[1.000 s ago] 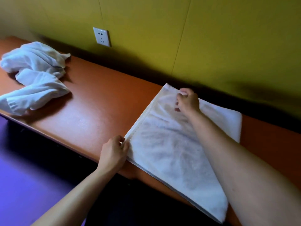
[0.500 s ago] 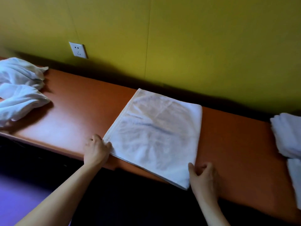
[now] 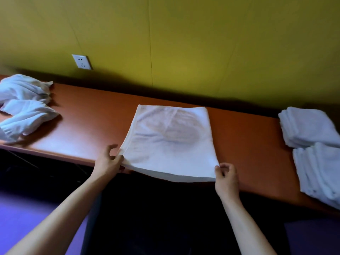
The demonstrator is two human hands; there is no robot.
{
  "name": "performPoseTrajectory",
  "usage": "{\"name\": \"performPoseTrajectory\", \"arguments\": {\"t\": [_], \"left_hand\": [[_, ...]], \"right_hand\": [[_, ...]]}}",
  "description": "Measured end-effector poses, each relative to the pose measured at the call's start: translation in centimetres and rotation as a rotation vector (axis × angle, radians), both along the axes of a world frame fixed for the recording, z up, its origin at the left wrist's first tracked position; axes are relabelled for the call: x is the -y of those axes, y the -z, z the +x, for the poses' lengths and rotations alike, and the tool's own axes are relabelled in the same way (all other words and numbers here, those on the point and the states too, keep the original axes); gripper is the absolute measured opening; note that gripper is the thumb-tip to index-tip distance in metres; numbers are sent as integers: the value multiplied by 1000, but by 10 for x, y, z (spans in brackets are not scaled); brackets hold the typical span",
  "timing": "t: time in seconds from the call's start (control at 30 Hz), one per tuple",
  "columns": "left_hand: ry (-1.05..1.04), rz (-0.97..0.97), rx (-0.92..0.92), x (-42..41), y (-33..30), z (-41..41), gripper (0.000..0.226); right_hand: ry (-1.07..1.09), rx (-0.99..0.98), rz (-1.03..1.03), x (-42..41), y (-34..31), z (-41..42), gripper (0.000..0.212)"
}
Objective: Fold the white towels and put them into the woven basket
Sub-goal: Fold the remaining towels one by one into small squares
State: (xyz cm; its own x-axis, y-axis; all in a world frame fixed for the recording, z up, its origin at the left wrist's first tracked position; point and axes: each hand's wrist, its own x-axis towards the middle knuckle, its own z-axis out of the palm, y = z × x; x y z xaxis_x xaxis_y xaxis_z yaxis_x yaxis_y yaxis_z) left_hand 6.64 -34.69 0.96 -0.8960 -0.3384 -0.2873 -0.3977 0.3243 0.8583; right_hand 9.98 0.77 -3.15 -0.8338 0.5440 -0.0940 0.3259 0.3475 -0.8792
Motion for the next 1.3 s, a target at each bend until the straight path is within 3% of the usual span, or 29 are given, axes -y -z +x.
{"name": "performPoseTrajectory", "arguments": {"t": [0.27, 0.4, 0.47, 0.57, 0.7, 0.77, 0.87, 0.97, 1.1, 1.3], "left_hand": [[60, 172, -97, -10, -29, 65, 16], [202, 301, -117, -15, -31, 86, 39], [189, 267, -151, -17, -27, 86, 29], [171, 172, -187, -19, -21, 78, 9], [165, -75, -233, -12, -13, 53, 20], [146, -152, -259, -12, -13, 36, 24], [142, -78, -292, -23, -12, 10, 27], [60, -102, -297, -35, -7, -21, 25], [-10, -163, -247, -37, 8, -65, 39], [-52, -295, -163, -35, 25, -122, 46]], "right_hand": [[12, -195, -419, -35, -26, 46, 13], [93, -194, -770, -50, -37, 61, 18], [104, -192, -864, -58, -37, 63, 26], [1, -184, -662, -57, -32, 58, 28], [-18, -215, -153, -60, -17, 32, 3], [-5, -235, -18, -64, -15, 11, 25], [-83, -266, 55, -63, -16, -30, 46], [-100, -284, 165, -57, -14, -75, 43], [-106, -283, 220, -57, -9, -134, 30], [-118, -231, 240, -53, 10, -199, 35]]}}
